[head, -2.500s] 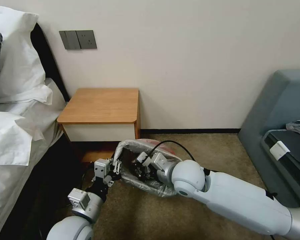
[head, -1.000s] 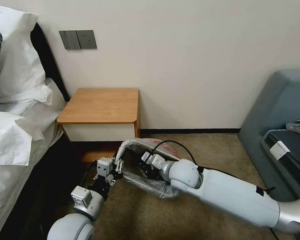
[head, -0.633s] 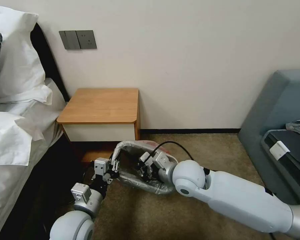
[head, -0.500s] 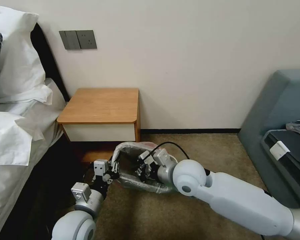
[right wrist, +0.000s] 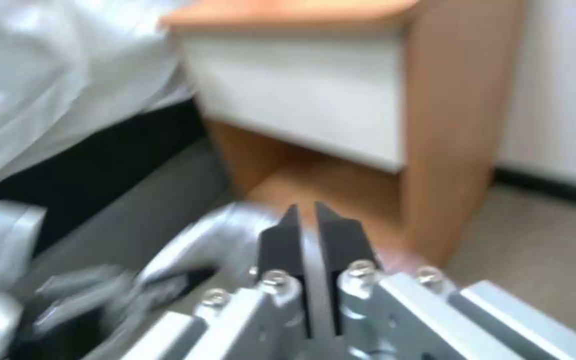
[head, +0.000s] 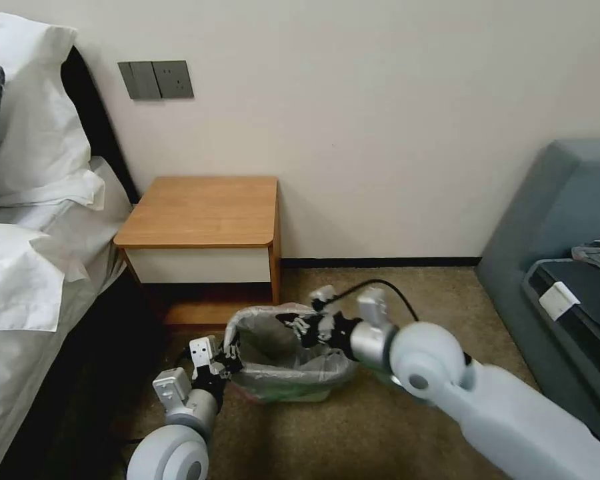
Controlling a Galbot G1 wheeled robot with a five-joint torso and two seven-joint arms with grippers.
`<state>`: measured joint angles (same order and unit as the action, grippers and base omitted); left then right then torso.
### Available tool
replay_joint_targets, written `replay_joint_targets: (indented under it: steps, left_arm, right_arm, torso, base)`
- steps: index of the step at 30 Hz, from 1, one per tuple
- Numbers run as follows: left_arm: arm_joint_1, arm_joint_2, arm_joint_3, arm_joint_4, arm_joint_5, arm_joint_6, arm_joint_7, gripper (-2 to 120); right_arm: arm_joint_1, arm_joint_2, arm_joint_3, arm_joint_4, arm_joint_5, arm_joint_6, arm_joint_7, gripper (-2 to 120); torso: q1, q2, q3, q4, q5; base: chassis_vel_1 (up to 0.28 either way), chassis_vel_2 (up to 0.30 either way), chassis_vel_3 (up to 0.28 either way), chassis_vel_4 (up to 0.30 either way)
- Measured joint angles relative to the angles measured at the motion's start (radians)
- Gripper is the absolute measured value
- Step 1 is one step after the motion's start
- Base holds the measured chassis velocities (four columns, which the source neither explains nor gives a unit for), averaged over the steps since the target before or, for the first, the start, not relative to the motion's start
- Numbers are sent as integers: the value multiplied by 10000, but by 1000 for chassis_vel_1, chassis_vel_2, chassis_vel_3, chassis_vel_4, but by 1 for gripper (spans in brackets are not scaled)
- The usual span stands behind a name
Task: Pick up the garbage bag from the table and place it over the trash can.
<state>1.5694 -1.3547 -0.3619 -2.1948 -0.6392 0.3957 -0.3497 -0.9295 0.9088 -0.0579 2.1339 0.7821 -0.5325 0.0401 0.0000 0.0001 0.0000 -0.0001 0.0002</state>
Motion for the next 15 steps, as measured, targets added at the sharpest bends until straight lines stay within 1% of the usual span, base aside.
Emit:
replay_joint_targets:
  steps: [1, 2, 3, 4, 5, 8, 9, 10, 12, 13, 15]
  left_arm:
    - [58, -33, 21, 0, -20, 0, 2, 7]
    - [58, -33, 21, 0, -20, 0, 2, 7]
    - [125, -69, 30, -5, -21, -1, 6, 7]
    - [219, -118, 31, -34, -9, -6, 14, 7]
    - [219, -118, 31, -34, -9, -6, 14, 7]
    - [404, -253, 8, -50, 206, -118, 50, 7]
    - [404, -253, 8, -50, 206, -118, 50, 7]
    - [413, -273, 11, -3, 288, -159, 57, 7]
    - [424, -270, 67, 64, 384, -190, 73, 7]
    - [424, -270, 67, 64, 384, -190, 73, 7]
    - [477, -222, 186, 128, 467, -222, 117, 7]
  right_arm:
    - [-276, 145, 211, -2, -598, 333, 130, 15]
    - [-276, 145, 211, -2, -598, 333, 130, 15]
    - [-442, 264, 322, -26, -1064, 605, 249, 18]
    - [-671, 472, 479, -111, -1817, 902, 377, 23]
    - [-671, 472, 479, -111, -1817, 902, 377, 23]
    - [-1440, 1036, 863, -217, -3477, 1742, 830, 38]
    - [-1440, 1036, 863, -217, -3477, 1742, 830, 38]
    - [-1850, 1202, 1109, -152, -3972, 1966, 976, 45]
    - [-2480, 1440, 1567, -37, -4672, 2289, 984, 53]
    - [-2480, 1440, 1567, -37, -4672, 2289, 984, 53]
    - [-3116, 1685, 2012, 32, -5146, 2608, 964, 63]
  torso:
    - [0, 0, 0, 0, 0]
    - [0, 0, 0, 0, 0]
    - [0, 0, 0, -1, -2]
    - [0, 0, 0, 1, -2]
    - [0, 0, 0, 1, -2]
    - [0, 0, 0, 3, -1]
    - [0, 0, 0, 3, -1]
    - [0, 0, 0, 2, -1]
    - [0, 0, 0, 0, -3]
    - [0, 0, 0, 0, -3]
    - [0, 0, 0, -1, -3]
  base:
    - [0, 0, 0, 0]
    - [0, 0, 0, 0]
    - [0, 0, 0, 0]
    - [0, 0, 0, 0]
    - [0, 0, 0, 0]
    - [0, 0, 0, 0]
    - [0, 0, 0, 0]
    - [0, 0, 0, 0]
    - [0, 0, 0, 0]
    - [0, 0, 0, 0]
    - [0, 0, 0, 0]
